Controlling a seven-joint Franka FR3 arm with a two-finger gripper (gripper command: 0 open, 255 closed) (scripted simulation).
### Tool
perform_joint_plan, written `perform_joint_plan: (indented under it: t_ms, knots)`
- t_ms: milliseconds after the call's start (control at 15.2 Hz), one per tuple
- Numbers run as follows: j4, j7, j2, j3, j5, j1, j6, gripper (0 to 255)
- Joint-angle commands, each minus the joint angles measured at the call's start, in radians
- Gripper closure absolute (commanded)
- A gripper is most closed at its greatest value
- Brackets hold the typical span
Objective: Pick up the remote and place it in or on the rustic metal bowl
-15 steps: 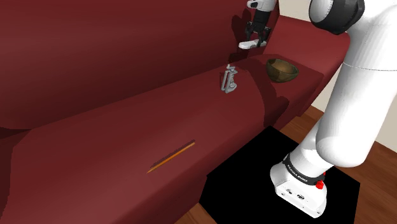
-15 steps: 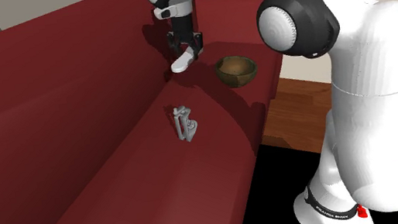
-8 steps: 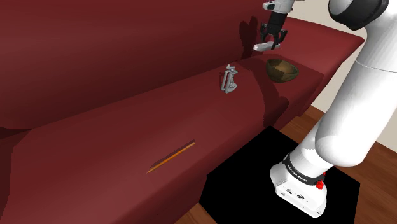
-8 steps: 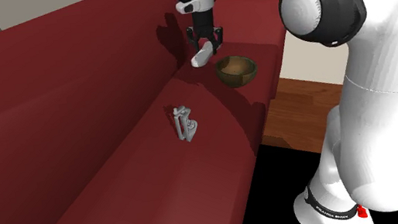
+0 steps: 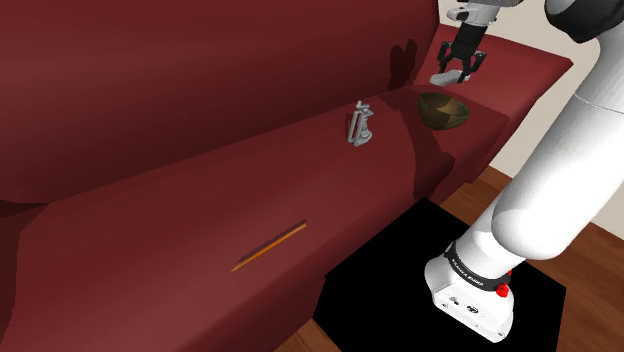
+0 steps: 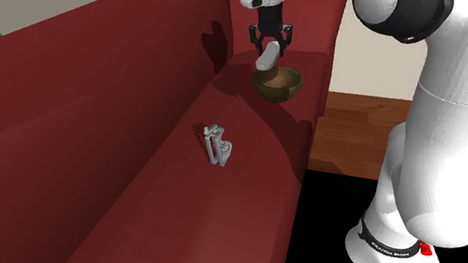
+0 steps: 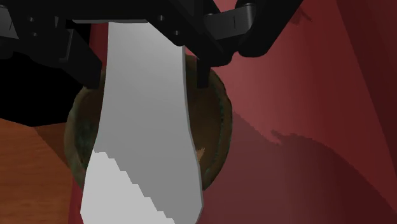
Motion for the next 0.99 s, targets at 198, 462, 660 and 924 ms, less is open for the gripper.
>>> perform_joint_plan:
  t_ms: [198,462,660,924]
  knots:
    - [-0.040,-0.034,-0.006,-0.014,-0.004,-0.018,0.036,255]
    - [-0.084,-0.041,0.006,-0.012,0.007,-0.020,0.087,255]
    - [-0.114,-0.049,0.019,-0.011,0.018,-0.023,0.125,255]
    - [-0.154,-0.063,0.041,-0.006,0.039,-0.029,0.178,255]
